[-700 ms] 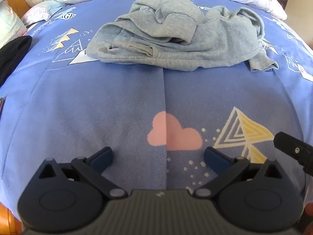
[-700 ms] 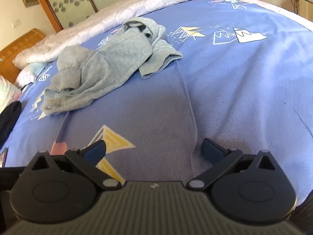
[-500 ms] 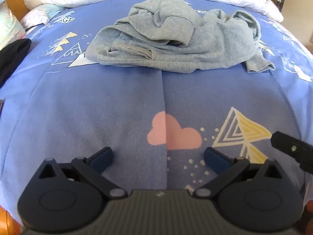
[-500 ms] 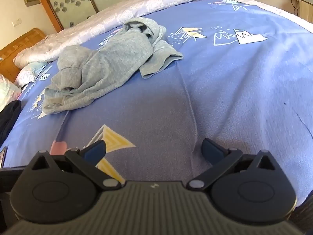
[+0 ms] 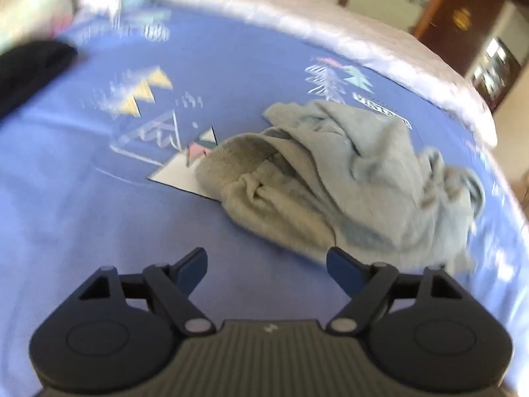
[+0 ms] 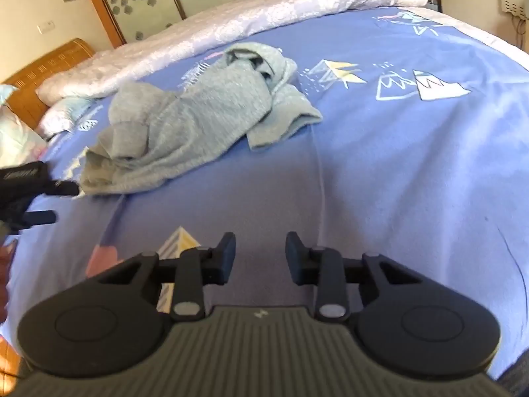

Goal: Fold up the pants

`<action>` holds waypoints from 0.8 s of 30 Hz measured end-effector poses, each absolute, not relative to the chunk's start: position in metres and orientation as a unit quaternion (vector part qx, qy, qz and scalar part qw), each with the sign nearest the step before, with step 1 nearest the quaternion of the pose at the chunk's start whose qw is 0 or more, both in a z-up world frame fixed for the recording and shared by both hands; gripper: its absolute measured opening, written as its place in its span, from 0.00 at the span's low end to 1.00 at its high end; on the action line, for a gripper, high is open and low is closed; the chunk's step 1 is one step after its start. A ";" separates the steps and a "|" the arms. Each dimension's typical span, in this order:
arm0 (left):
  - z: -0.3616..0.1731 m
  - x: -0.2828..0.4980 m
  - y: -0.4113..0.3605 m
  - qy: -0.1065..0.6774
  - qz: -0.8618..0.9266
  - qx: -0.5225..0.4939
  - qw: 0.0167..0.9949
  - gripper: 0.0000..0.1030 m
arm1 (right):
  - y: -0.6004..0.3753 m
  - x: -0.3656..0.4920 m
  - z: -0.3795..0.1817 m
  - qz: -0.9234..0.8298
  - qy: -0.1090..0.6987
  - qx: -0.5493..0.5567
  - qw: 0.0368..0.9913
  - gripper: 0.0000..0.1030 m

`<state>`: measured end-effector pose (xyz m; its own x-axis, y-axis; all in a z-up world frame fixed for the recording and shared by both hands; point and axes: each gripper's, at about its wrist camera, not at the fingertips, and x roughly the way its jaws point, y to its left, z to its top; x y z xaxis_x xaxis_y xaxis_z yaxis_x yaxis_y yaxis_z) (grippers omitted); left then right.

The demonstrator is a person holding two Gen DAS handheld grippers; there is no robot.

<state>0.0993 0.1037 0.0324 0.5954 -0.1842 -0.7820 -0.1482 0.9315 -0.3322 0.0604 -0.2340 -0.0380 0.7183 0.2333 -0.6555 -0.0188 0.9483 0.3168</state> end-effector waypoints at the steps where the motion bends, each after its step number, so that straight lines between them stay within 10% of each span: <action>1: 0.027 0.110 0.107 0.458 -0.017 -0.205 0.865 0.78 | -0.237 0.065 -0.036 0.072 0.363 0.149 0.917 0.35; 6: 0.002 0.136 0.113 0.477 0.000 -0.248 0.843 0.10 | -0.262 0.096 -0.025 0.076 0.334 0.192 0.919 0.37; 14: 0.060 0.068 0.152 0.392 -0.010 -0.253 0.885 0.08 | -0.269 0.182 -0.041 0.049 0.332 0.159 0.929 0.48; 18: 0.084 0.025 0.186 0.377 0.012 -0.262 0.888 0.08 | -0.271 0.206 -0.053 0.057 0.362 0.163 0.916 0.18; 24: 0.086 -0.011 0.201 0.387 0.022 -0.268 0.882 0.08 | -0.307 0.159 0.004 0.033 0.280 0.166 0.945 0.11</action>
<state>-0.0110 0.2012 0.0857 0.6989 -0.1686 -0.6951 -0.2472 0.8550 -0.4559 0.1594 -0.3068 0.0036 0.8410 0.1556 -0.5181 0.0300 0.9429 0.3318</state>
